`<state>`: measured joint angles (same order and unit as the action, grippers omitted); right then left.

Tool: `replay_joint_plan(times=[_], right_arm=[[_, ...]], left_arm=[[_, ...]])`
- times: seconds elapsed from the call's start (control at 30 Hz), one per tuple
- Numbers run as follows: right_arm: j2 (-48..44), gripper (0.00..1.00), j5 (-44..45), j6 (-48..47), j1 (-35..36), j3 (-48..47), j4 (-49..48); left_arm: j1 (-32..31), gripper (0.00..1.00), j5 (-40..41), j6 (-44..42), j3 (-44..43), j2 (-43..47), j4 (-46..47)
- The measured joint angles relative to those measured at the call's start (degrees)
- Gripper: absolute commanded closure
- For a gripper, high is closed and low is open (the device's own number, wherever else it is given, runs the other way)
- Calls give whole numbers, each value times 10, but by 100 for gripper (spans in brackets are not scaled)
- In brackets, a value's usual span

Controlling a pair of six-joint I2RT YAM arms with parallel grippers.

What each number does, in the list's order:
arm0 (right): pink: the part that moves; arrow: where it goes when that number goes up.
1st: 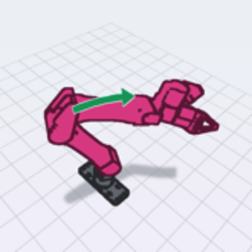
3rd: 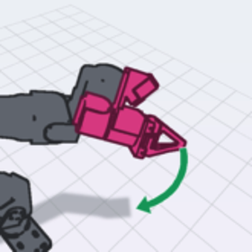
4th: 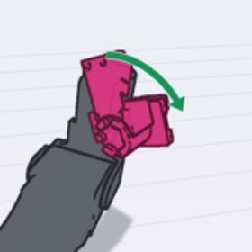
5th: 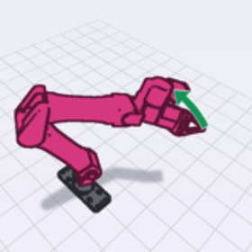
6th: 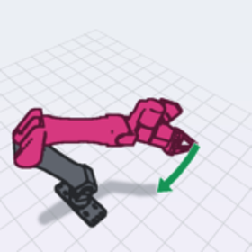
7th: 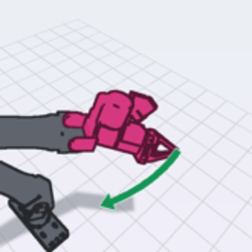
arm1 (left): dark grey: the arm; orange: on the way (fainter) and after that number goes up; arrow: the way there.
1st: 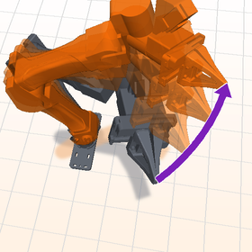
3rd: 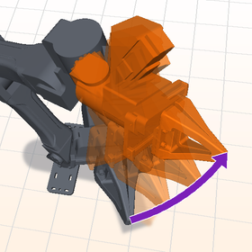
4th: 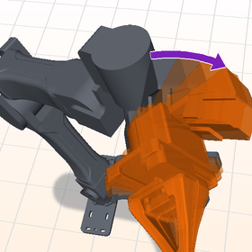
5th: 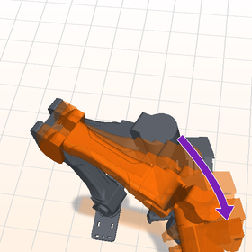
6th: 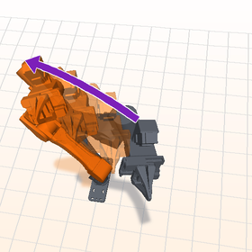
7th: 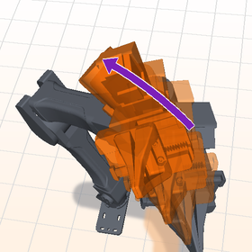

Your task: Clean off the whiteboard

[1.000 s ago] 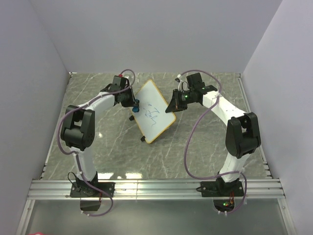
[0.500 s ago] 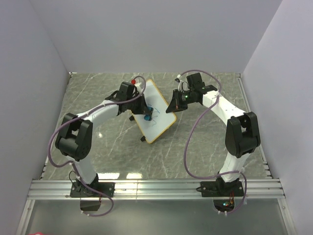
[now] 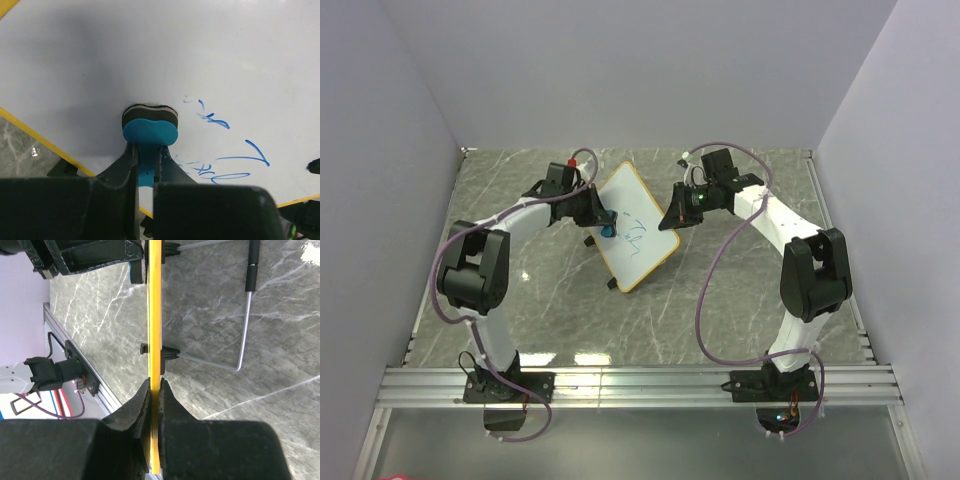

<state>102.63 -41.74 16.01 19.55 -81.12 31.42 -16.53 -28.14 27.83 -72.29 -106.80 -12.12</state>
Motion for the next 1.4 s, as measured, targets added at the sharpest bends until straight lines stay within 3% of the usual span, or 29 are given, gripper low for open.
replay_joint_plan(times=[0.47,0.67,0.87,1.03,1.2,1.4], right_arm=[[0,100,-2,-8,0,-2,6],[1,100,-1,-8,0,-2,2],[1,100,0,-4,1,-2,0],[1,100,1,-3,1,-2,0],[0,100,1,-4,1,-2,3],[0,100,1,-7,1,-2,2]], left_arm=[[-85,100,10,-31,103,91,18],[-51,100,-20,-11,85,66,8],[7,100,-20,-13,-5,-4,-47],[5,100,-16,-15,-4,-3,-46],[-39,100,5,-29,37,37,-31],[-120,100,-39,-40,86,92,-28]])
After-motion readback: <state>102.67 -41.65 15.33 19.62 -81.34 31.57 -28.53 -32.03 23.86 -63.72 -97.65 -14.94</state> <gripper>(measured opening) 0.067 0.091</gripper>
